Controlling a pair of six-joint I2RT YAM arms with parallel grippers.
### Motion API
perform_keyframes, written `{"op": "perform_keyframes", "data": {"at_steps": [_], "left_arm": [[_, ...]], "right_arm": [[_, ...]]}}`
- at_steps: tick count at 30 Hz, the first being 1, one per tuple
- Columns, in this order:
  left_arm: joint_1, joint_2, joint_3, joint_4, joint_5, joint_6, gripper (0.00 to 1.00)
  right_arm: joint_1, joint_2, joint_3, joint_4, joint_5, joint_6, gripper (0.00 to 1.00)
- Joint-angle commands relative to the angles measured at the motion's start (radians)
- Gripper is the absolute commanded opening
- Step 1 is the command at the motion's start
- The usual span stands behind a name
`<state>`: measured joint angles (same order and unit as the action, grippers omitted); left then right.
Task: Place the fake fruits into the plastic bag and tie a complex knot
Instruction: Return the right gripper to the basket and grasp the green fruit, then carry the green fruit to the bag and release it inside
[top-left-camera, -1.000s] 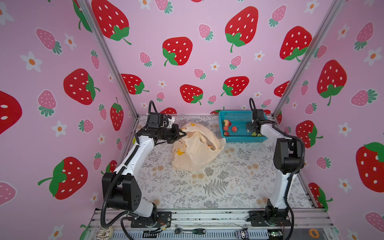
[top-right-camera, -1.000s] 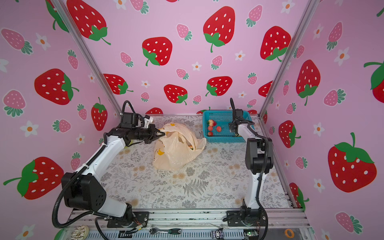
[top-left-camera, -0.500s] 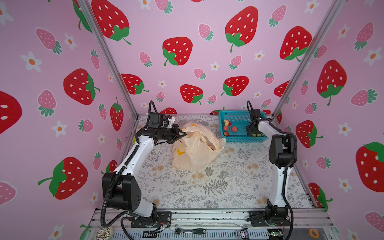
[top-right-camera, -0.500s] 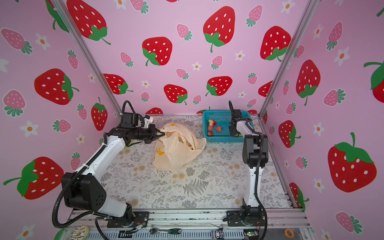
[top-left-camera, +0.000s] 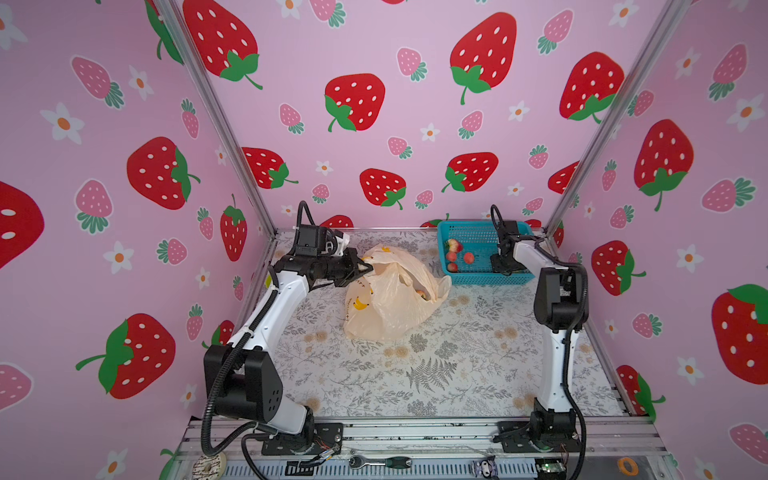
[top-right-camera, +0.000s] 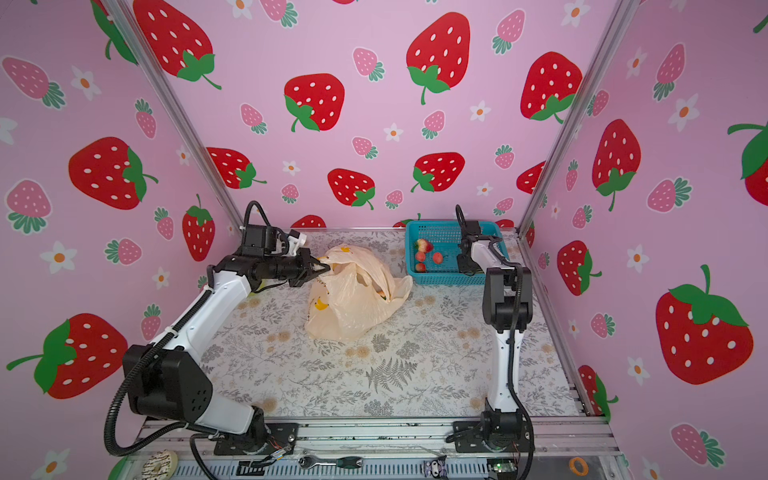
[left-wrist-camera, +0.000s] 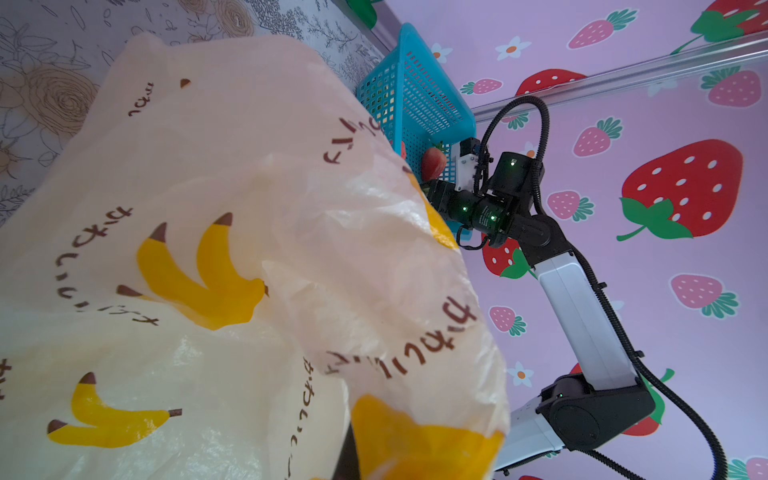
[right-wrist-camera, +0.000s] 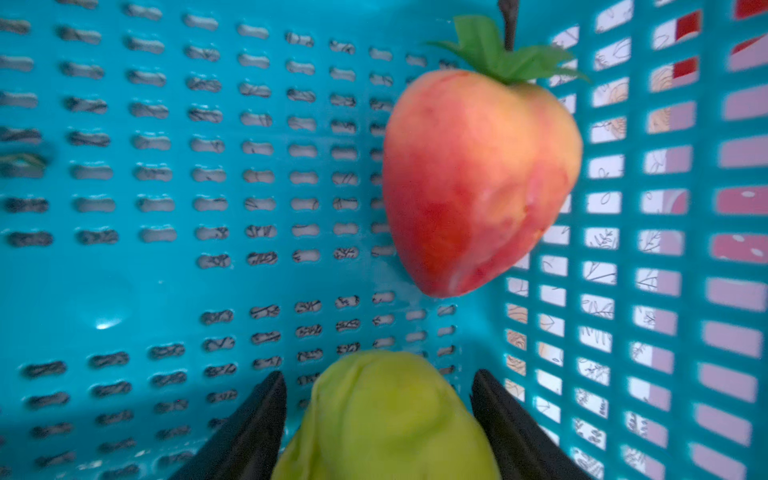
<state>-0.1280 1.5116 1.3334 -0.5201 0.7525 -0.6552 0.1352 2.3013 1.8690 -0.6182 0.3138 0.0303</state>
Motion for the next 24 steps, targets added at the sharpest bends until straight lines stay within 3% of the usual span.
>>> {"op": "perform_keyframes", "data": {"at_steps": [1,14,19,24], "left_arm": [[0.003,-0.019,-0.005,0.012,0.013,-0.003,0.0],[0.003,-0.023,-0.005,0.012,0.013,-0.003,0.0],[0.003,-0.025,-0.006,0.013,0.014,-0.004,0.0],[0.002,-0.026,-0.007,0.014,0.018,-0.006,0.0]], "right_arm": [[-0.001,-0.001,0.033,-0.029,-0.058,-0.001,0.63],[0.005,-0.293,-0.141,0.22,-0.505,0.067,0.45],[0.028,-0.486,-0.33,0.403,-0.68,0.14,0.41],[0.094,-0.687,-0.59,0.554,-0.76,0.219,0.41]]}}
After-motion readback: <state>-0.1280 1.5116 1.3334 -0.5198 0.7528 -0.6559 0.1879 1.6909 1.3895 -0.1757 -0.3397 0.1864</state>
